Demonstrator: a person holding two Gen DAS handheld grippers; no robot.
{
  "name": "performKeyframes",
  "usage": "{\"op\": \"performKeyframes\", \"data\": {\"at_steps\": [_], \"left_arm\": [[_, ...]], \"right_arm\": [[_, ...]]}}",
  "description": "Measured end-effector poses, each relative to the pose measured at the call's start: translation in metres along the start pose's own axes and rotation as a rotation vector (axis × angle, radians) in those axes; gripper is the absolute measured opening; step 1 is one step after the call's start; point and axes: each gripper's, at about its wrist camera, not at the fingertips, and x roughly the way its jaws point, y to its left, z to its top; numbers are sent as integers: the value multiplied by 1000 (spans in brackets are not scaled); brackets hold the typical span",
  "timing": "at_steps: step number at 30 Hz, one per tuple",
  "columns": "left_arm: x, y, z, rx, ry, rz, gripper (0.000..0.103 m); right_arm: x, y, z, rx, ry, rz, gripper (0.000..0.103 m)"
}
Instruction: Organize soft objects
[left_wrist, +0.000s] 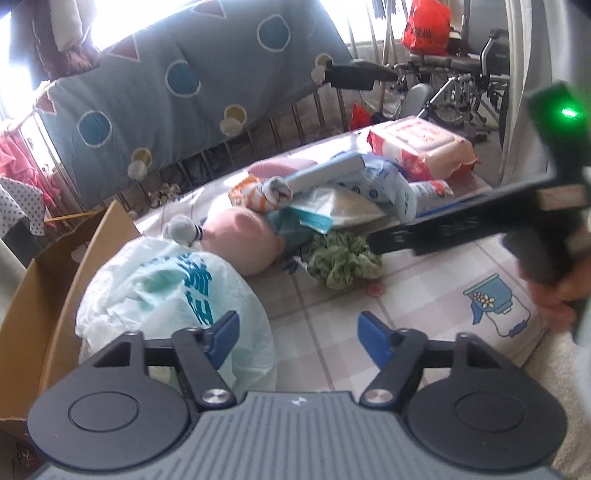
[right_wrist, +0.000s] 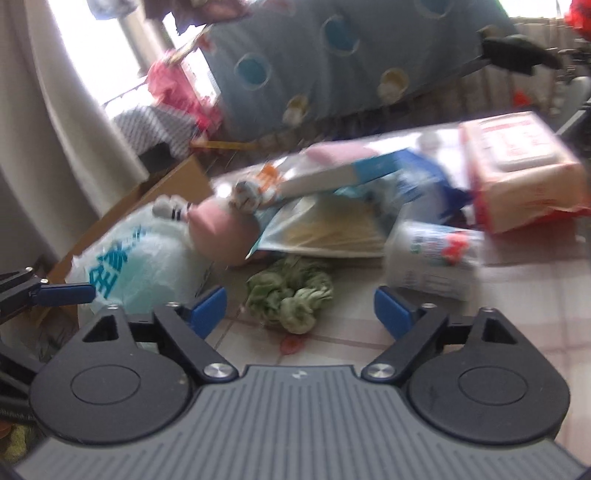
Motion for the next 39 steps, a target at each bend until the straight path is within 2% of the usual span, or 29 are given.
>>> {"op": "performKeyframes", "data": {"at_steps": [5, 9, 11, 12, 13, 18, 22, 26, 29, 31, 32, 34, 35, 37, 39], "left_arm": [[4, 9, -10, -14, 22, 40, 66], [5, 19, -19, -50, 31, 55, 66], [4, 27, -23, -88, 31, 46, 65], [3, 30, -25, -102, 32, 40, 65], [3, 33, -27, -115, 31, 33, 65], [-5, 38, -37, -130, 9, 17, 64], [-11, 39, -45, -141, 12, -18, 64], [-12, 35, -48, -150, 37, -103, 65], [-8, 28, -45, -143, 57, -140, 68], [-6, 25, -44, -134, 57, -151, 68], [-6, 24, -43, -133, 56, -157, 68], [-3, 21, -42, -134, 59, -168, 69], [-1, 21, -41, -136, 64, -172, 69], [3, 20, -41, -139, 75, -177, 69], [5, 19, -41, -143, 83, -177, 69]], "right_arm": [[47, 2, 12, -51, 83, -6, 73], [73, 5, 13, -89, 131, -1, 49], [74, 9, 14, -100, 146, 9, 40], [73, 11, 14, -94, 159, 26, 32], [72, 13, 14, -93, 168, 38, 29], [59, 27, 0, -96, 237, 86, 26], [48, 35, -16, 7, 281, 150, 26], [41, 41, -32, 87, 300, 235, 30], [30, 41, -35, 105, 281, 250, 45], [12, 40, -31, 91, 233, 232, 57], [3, 37, -27, 78, 203, 216, 60], [-15, 31, -12, 42, 123, 158, 76], [-24, 26, -5, 24, 81, 117, 80], [-37, 14, 10, 4, 9, 17, 83], [-37, 2, 23, 4, -27, -92, 84]]}}
